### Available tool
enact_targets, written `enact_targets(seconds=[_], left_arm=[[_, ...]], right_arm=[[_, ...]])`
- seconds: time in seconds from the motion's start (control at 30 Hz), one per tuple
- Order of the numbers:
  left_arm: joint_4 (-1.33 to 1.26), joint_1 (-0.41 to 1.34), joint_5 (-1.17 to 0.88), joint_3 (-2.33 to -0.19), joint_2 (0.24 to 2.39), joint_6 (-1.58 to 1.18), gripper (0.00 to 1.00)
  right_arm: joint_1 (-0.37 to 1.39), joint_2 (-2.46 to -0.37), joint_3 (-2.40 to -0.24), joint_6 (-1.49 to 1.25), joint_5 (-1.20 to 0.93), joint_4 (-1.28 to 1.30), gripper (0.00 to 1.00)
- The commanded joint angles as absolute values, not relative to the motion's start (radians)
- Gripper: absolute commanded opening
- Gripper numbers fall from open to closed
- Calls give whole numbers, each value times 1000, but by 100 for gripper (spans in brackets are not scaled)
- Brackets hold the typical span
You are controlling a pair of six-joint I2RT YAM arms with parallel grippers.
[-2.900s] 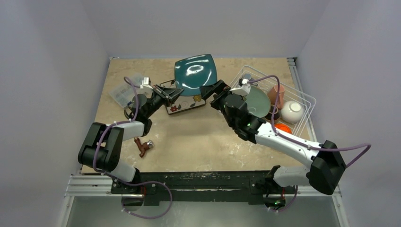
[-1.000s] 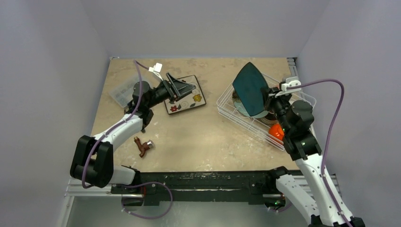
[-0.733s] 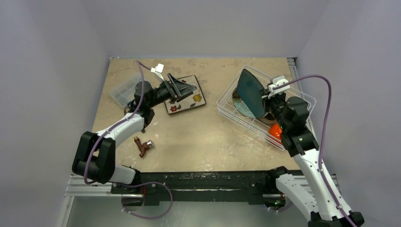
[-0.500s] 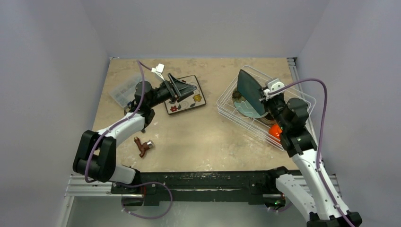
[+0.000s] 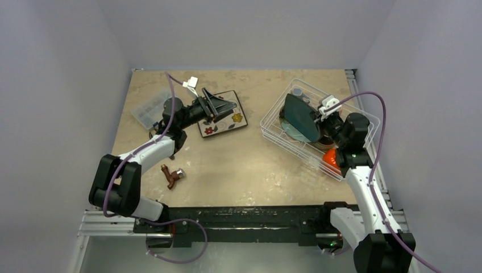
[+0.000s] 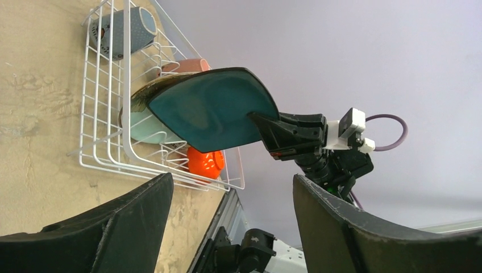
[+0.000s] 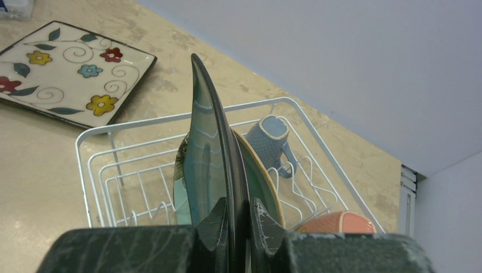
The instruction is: Load the mixed dishes into the dish rack
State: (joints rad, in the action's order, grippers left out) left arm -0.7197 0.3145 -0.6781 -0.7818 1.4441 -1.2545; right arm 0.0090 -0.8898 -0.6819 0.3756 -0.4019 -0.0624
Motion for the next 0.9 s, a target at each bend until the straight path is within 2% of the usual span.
enact_targets(seconds=[0.0,0.67,0.73,0.87], left_arm=[[-801,304,-698,-794,1454,-1287,75],[-826,299,-702,-786,1474,-1316,75],[-836,298,-703,-784,1478,-1324,75],[-851,295,-705,-781,1488,-1341,75]], right_arm=[[3,-869,-689,392,-493,-278,0],[-53,-1005,-624,402,-555,-328,0],[-54,-1027,-622,403,-549,-328,10],[-56,-1037,-620,405,-547,-321,13]])
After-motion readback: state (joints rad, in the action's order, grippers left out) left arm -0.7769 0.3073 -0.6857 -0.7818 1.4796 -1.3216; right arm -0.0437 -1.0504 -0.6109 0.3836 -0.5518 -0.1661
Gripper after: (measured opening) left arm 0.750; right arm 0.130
